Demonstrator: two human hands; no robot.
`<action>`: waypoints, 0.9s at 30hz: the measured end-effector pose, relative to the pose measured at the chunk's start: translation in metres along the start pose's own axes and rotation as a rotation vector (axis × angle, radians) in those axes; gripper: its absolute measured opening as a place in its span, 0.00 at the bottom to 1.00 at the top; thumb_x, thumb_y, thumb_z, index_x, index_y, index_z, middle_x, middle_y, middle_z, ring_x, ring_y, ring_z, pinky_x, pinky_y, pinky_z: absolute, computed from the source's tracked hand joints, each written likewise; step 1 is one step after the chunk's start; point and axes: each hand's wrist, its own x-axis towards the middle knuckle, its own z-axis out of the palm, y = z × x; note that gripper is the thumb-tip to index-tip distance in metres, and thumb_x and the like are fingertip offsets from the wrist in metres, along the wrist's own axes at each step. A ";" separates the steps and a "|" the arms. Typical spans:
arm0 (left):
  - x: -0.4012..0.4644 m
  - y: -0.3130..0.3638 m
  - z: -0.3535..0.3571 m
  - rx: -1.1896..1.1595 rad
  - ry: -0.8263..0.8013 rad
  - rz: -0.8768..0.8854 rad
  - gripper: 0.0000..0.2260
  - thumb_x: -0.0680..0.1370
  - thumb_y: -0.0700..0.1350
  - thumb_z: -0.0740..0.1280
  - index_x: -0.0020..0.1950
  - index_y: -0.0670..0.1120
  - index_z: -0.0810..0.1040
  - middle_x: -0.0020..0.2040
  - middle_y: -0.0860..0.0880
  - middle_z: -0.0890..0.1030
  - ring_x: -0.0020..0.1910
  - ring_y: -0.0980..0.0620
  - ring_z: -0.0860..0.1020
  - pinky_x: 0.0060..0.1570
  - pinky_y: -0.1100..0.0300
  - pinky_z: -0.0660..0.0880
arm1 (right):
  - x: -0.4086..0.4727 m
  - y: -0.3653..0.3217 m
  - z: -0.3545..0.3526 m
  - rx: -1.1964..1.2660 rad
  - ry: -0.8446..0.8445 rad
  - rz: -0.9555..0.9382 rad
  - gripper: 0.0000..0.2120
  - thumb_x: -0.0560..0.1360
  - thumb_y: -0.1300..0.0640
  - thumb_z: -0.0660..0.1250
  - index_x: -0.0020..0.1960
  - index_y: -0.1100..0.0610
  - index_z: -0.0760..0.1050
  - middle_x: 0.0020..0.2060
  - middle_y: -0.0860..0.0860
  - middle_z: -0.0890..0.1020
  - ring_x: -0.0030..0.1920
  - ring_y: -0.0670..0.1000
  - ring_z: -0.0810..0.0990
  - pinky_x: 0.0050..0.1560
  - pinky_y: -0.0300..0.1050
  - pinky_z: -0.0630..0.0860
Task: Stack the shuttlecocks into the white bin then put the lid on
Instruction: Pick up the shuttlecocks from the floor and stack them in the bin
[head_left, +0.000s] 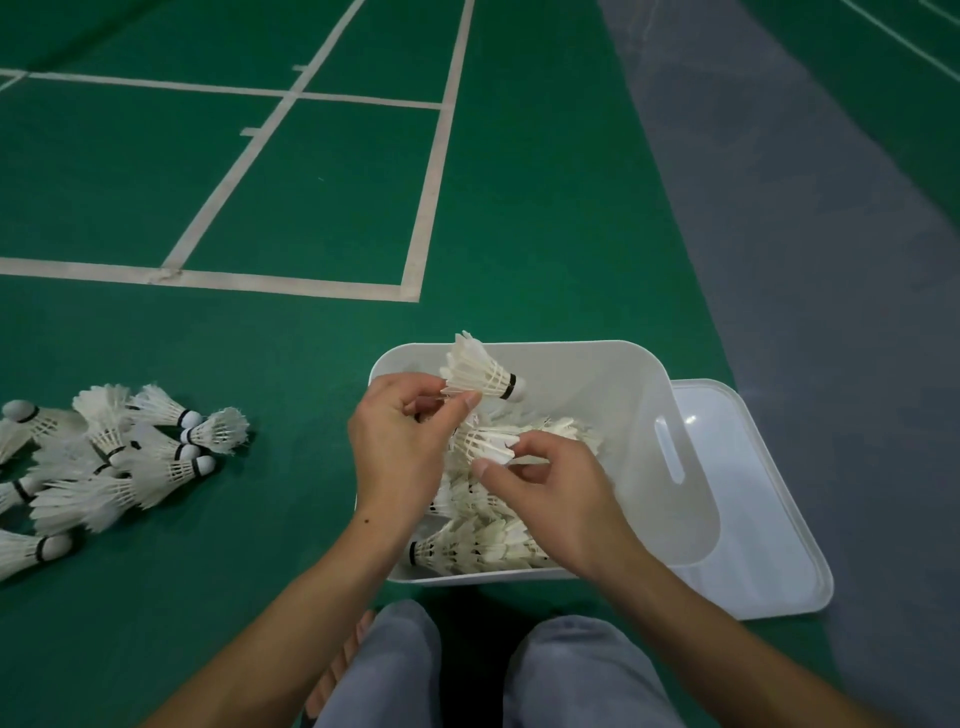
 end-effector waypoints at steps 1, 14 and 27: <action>0.000 0.002 0.001 -0.005 0.009 0.006 0.07 0.71 0.49 0.83 0.45 0.53 0.86 0.47 0.47 0.85 0.41 0.53 0.86 0.45 0.51 0.84 | 0.002 0.001 0.000 -0.017 0.033 -0.027 0.10 0.76 0.48 0.76 0.42 0.52 0.78 0.35 0.47 0.85 0.32 0.38 0.80 0.34 0.32 0.72; 0.007 -0.005 0.001 -0.008 -0.017 -0.016 0.09 0.70 0.50 0.82 0.44 0.56 0.84 0.46 0.45 0.85 0.43 0.48 0.85 0.44 0.55 0.83 | 0.023 0.035 -0.086 -0.842 0.413 -0.083 0.07 0.81 0.53 0.69 0.46 0.54 0.79 0.40 0.50 0.82 0.38 0.51 0.79 0.42 0.50 0.82; 0.004 -0.003 -0.003 0.055 -0.069 0.031 0.10 0.70 0.49 0.83 0.41 0.58 0.83 0.45 0.47 0.85 0.39 0.51 0.84 0.36 0.66 0.78 | 0.069 0.070 -0.067 -0.693 0.168 0.134 0.09 0.76 0.61 0.71 0.38 0.63 0.80 0.31 0.57 0.82 0.34 0.57 0.82 0.41 0.54 0.84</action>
